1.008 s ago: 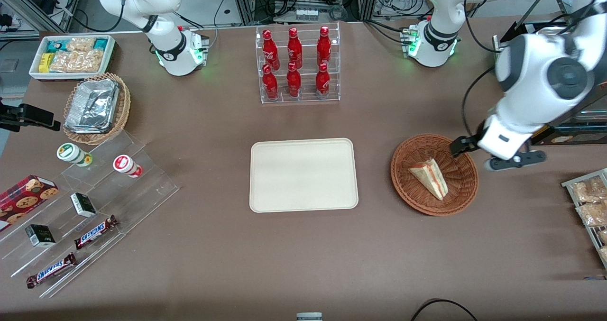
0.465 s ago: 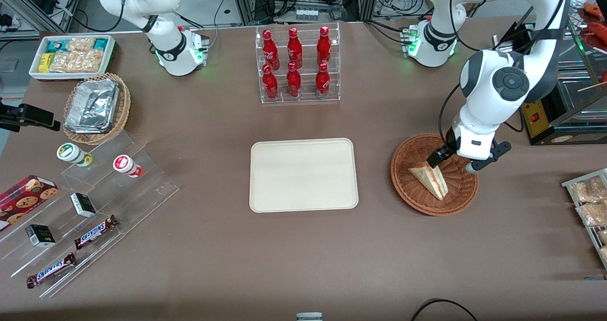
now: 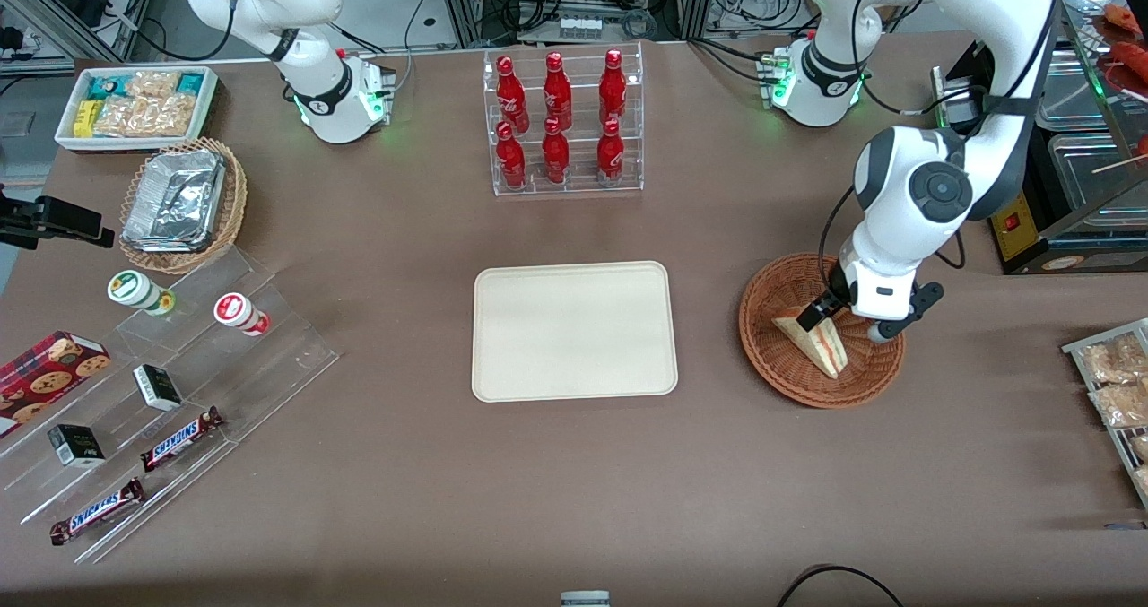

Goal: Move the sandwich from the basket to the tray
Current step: 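Lower the left gripper and close it on the wrapped sandwich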

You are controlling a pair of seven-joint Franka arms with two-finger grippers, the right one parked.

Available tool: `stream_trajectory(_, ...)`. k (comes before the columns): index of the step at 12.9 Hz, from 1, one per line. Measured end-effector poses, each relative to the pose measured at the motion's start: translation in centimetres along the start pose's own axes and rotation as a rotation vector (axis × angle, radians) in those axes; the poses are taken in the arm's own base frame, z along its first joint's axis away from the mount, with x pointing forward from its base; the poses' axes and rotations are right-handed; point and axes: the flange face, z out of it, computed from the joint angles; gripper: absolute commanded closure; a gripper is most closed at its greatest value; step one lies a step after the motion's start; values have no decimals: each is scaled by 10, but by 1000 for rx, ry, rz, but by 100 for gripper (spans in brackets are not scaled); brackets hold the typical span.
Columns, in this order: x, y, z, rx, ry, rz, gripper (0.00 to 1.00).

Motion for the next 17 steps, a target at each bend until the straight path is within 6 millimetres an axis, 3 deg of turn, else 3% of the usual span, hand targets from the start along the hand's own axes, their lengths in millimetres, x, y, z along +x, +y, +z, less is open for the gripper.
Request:
stream_trajectory(5, -1, -1, 32, 12, -18, 6, 2)
stream_trajectory(6, -2, -2, 37, 24, -15, 22, 12)
stream_trajectory(7, -3, -2, 41, 35, -14, 36, 31)
stream_trajectory(8, -3, -2, 45, 44, -14, 47, 53)
stream_trajectory(9, -4, -3, 48, 51, -14, 57, 81)
stream_trajectory(10, -4, -3, 50, 54, -14, 61, 100)
stream_trajectory(12, -2, -1, 48, 48, -7, 62, 100)
stream_trajectory(14, 6, 7, 30, 32, 14, 61, 100)
stream_trajectory(17, 10, 38, -34, 97, -22, 86, 100)
